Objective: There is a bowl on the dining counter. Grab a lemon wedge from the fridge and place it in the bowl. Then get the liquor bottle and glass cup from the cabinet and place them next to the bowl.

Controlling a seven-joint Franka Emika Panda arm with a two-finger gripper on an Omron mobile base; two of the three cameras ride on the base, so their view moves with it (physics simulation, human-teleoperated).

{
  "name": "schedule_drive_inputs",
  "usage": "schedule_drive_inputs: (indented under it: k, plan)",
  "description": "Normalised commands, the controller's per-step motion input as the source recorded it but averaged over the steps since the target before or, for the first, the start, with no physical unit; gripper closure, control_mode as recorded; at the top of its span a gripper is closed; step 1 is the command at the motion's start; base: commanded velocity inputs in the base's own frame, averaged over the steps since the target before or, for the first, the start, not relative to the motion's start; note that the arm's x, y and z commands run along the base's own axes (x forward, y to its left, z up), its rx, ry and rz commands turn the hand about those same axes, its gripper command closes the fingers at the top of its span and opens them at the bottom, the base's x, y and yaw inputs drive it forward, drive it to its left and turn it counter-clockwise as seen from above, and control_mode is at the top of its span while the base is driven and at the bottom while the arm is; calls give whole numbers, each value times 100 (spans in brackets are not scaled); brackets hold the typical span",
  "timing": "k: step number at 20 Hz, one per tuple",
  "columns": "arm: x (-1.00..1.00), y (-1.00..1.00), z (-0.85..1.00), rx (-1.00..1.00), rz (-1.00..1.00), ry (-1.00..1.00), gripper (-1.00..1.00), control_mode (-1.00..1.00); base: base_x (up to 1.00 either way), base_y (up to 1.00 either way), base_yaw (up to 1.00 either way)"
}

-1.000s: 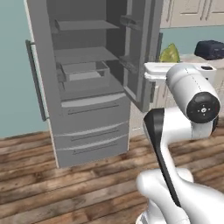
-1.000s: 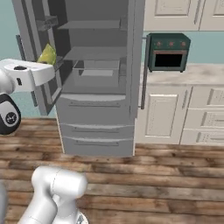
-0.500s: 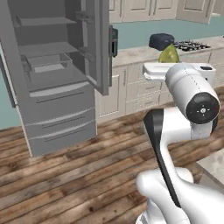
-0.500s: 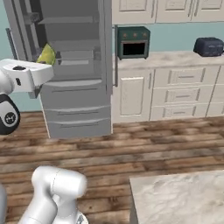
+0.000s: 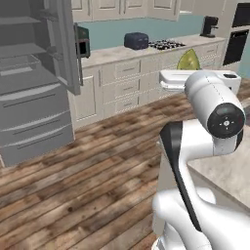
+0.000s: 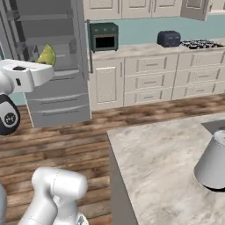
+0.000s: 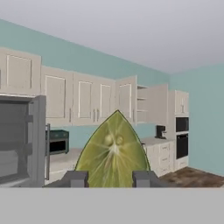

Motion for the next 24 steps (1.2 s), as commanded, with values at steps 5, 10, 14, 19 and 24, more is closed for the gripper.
schedule_drive_inputs:
  k: [5,10,14,19,24]
  plan:
    - [0,0,0,0,0,0,100,100,-100,-55,-26]
    - [0,0,0,0,0,0,100,100,-100,-46,-23]
    - [0,0,0,0,0,0,100,100,-100,-49,-21]
    - [0,0,0,0,0,0,100,100,-100,-52,-22]
    - [0,0,0,0,0,0,100,100,-88,-73,-22]
